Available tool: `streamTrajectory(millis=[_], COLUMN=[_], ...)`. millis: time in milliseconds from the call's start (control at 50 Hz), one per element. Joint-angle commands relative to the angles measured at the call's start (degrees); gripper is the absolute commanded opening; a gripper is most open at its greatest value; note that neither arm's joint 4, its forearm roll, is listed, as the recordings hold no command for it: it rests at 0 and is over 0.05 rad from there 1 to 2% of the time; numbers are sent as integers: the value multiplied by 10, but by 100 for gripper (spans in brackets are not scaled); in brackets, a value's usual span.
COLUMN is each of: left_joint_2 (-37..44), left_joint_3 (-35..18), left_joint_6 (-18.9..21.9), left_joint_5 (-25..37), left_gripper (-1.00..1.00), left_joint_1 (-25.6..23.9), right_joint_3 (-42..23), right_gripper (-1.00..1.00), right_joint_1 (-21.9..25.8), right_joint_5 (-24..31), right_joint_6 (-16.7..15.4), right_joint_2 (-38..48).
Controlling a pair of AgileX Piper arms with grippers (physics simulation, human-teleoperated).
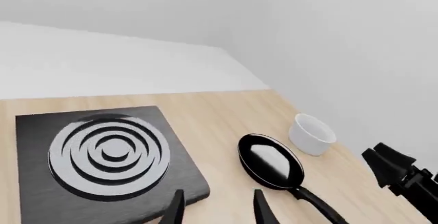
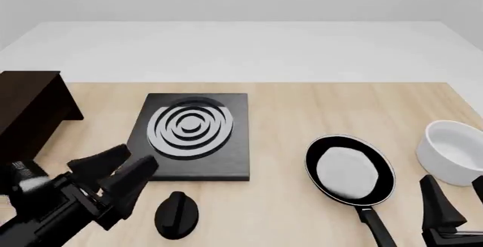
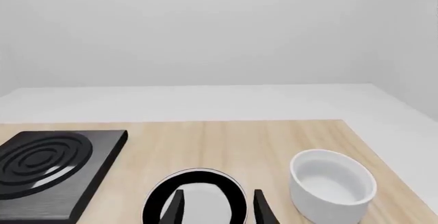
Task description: Put the frying pan on top of the cabinet.
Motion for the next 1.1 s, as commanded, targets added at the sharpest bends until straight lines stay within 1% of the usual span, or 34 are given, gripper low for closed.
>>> streamTrajectory(millis=[20,60,80,100,120,140,160,200,220,260,280,320,340,360,400,440,480,540,600,620,660,680,800,900,1100], left_joint_2=[190,202,225,226,248,267,270,295,302,299,315,324,344,349,376,384,410,418,445,463,469,489,535,553,618], left_joint_3=[-43,-49,-55,-55,-59,-66,-69,-76,-80,-86,-91,-98,-102,-105,-109,-113,-123,-130,-140,-144,-148,-152,-169,-178,-197], left_joint_6=[-116,-117,-141,-141,-162,-173,-173,-201,-205,-198,-215,-218,-234,-234,-259,-261,-276,-281,-295,-310,-309,-321,-342,-353,-377], left_joint_5=[-106,-107,-123,-124,-133,-136,-137,-152,-155,-156,-171,-170,-180,-183,-204,-205,-219,-223,-235,-251,-256,-266,-293,-303,-339], left_gripper=[100,100,100,100,100,100,100,100,100,100,100,100,100,100,100,100,100,100,100,100,100,100,100,100,100], left_joint_1=[-137,-142,-166,-166,-176,-186,-189,-206,-209,-210,-237,-233,-239,-239,-253,-253,-268,-278,-290,-305,-308,-315,-340,-350,-367], right_joint_3=[0,1,0,0,1,2,3,2,2,2,3,2,2,2,1,1,1,1,1,1,1,1,0,-1,1], right_gripper=[100,100,100,100,100,100,100,100,100,100,100,100,100,100,100,100,100,100,100,100,100,100,100,100,100], right_joint_1=[-1,-1,-2,-2,-2,-2,-2,-2,-2,-2,-2,-1,-1,-1,-2,-2,-2,-3,-2,-3,-3,-3,-3,-3,-5], right_joint_5=[1,1,1,1,0,0,-1,-1,-1,0,-1,-1,-1,0,-1,0,0,0,-2,-1,-1,-1,0,0,-2], right_joint_6=[1,1,0,0,0,0,1,0,0,0,0,0,0,0,1,1,2,3,3,4,4,5,7,7,11], right_joint_2=[-3,-3,-2,-2,-3,-3,-3,-3,-2,-2,-3,-2,-2,-2,-2,-2,-2,-2,-1,-2,-2,-2,-2,-2,-3])
